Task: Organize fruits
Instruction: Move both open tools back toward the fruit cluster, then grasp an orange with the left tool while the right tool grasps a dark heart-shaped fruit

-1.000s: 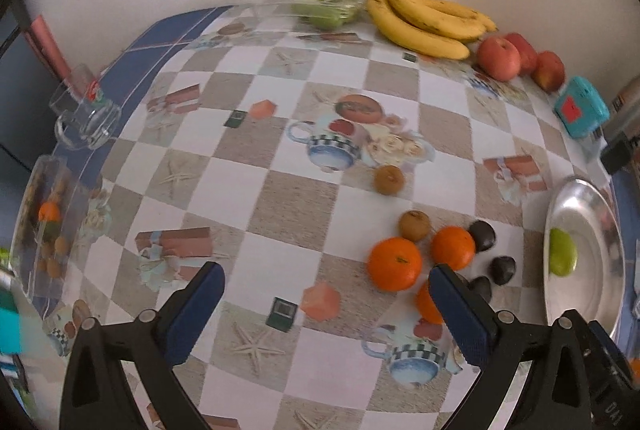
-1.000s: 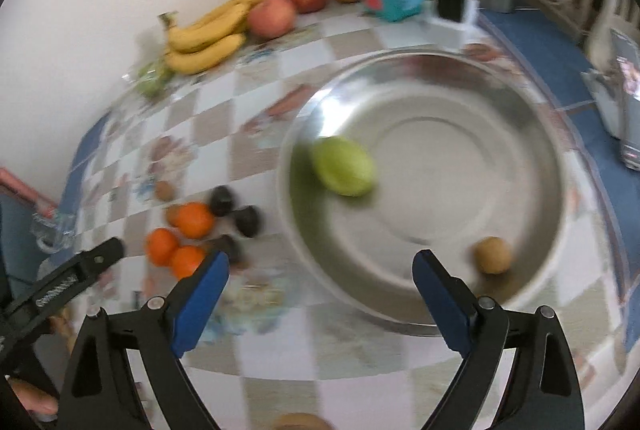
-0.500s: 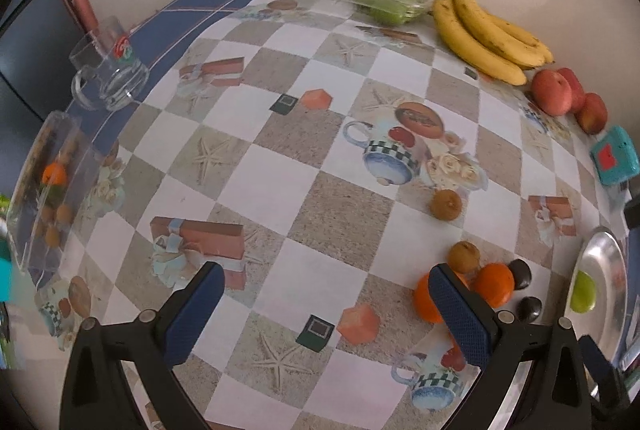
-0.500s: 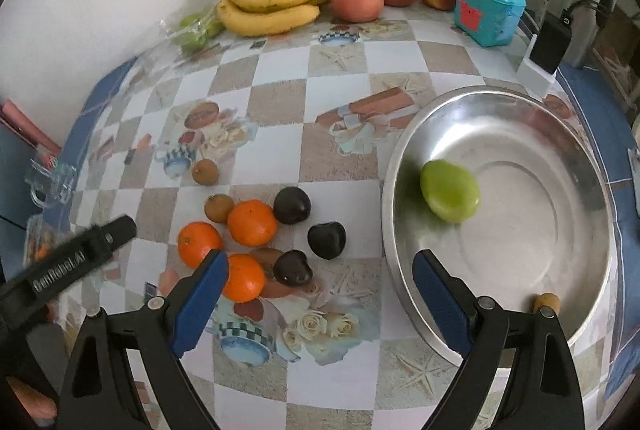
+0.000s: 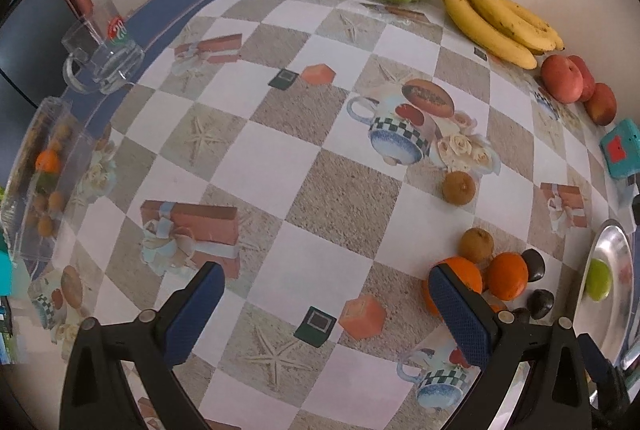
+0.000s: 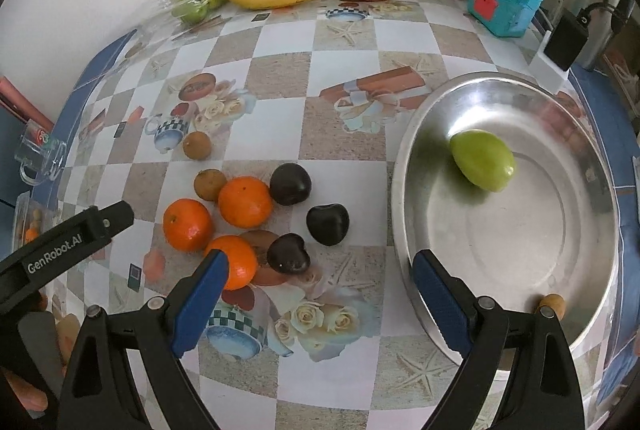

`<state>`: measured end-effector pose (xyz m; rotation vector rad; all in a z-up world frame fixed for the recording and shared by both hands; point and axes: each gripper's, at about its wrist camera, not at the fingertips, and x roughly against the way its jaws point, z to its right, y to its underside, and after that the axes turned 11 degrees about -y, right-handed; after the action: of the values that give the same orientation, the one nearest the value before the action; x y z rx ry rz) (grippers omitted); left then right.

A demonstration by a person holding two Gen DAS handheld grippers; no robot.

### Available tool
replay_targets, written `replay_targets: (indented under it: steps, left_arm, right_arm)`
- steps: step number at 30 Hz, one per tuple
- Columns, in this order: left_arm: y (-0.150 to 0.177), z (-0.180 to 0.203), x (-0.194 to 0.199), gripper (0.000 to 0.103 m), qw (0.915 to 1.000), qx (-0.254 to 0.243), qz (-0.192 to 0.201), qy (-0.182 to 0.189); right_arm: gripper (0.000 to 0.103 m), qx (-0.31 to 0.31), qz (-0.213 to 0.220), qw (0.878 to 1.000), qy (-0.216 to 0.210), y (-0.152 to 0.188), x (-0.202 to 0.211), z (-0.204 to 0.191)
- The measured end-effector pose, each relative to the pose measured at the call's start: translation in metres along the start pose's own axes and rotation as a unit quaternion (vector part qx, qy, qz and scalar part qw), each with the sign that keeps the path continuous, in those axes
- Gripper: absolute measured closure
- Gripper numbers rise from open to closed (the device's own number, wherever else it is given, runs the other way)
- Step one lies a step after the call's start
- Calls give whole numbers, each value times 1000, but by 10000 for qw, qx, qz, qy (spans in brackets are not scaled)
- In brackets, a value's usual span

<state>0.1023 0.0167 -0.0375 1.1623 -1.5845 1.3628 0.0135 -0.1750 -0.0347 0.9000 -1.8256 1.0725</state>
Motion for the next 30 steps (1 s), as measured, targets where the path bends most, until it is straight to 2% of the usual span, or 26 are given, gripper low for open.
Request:
replay_targets:
  steps: [9,13,17,24,26,30]
  left_arm:
    - [-3,5,-3,0,9997,-112,134,193]
    - [-4,3,-4,2,9980,49,44,623]
    - [-5,11,2,13,9960,-65,87,891]
    - [-4,30,14,21,9901,-336,199,1351]
    - [-4,33,14,28,9879,-354,157,1501]
    - [-4,37,10,30,9854,-376,35,1663]
  right_arm:
    - [10,11,123,9996,-244,-1,2,-3]
    - [10,100,202,9993,-287,-3,4,-7]
    - [10,83,319,9990,-297,-4,8,-5]
    - [10,66,593,9978,-304,-7,21,-2]
    - [16,57,661,9971,-382,-7,24,-1]
    - [23,13,702,9966,-421,-7,22,1]
